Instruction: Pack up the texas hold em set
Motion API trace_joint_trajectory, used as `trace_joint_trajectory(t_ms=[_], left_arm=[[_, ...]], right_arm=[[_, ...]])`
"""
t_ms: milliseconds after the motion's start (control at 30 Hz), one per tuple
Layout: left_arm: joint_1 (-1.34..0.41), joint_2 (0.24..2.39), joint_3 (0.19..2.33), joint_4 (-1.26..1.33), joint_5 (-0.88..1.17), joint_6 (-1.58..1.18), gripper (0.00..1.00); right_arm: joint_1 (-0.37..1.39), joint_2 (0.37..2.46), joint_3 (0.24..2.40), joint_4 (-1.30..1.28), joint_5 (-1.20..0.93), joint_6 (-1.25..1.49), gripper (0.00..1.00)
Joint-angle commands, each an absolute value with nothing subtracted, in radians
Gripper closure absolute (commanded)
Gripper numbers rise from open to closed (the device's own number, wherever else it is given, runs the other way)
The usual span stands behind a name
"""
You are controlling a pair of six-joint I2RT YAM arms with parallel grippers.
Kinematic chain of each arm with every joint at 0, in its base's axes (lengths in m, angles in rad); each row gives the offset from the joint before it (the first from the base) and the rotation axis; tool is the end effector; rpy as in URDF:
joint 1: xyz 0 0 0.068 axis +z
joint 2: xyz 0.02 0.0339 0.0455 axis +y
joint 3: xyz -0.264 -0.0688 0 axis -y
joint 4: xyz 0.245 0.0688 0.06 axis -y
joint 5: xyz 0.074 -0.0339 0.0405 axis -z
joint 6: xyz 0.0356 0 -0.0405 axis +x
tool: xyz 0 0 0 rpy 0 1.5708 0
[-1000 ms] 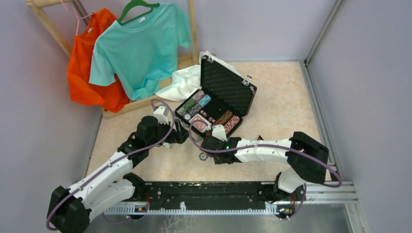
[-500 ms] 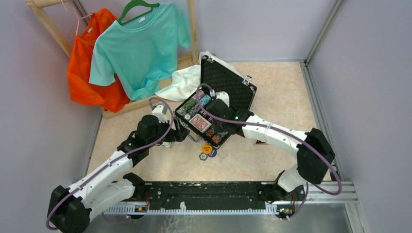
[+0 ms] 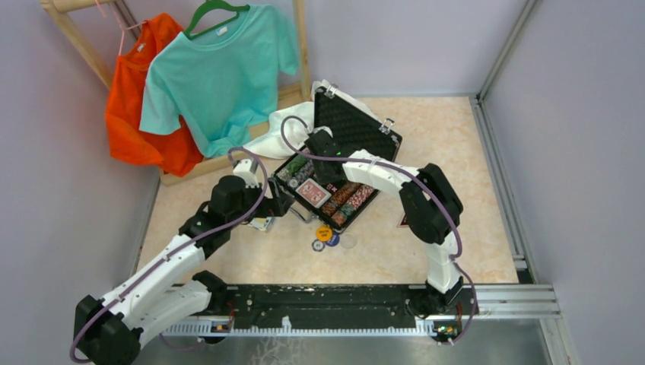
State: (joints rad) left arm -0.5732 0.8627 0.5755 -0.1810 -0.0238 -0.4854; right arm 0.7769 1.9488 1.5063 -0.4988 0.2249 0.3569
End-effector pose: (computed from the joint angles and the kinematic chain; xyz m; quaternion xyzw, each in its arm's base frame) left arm 0.1669 -0.1067 0.2527 0.0312 0.8512 -0.2557 0.4572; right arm 0.3111 0.2948 0.2203 -0.1630 0.9314 0.0752 0.3168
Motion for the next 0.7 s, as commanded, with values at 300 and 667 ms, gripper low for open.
trace_joint_trajectory(t_ms=[300,667], left_arm=[[-0.563,0.874,0.618,-0.190,-0.009,-0.468,0.01],[-0.563,0.871,0.626,-0.198,0.011,-0.466,0.01]], right_arm=[[0.739,2.004,1.559,-0.442,0.177,0.322,1.00],[0.718,2.058,1.568,-0.443,0.168,0.312,1.00]])
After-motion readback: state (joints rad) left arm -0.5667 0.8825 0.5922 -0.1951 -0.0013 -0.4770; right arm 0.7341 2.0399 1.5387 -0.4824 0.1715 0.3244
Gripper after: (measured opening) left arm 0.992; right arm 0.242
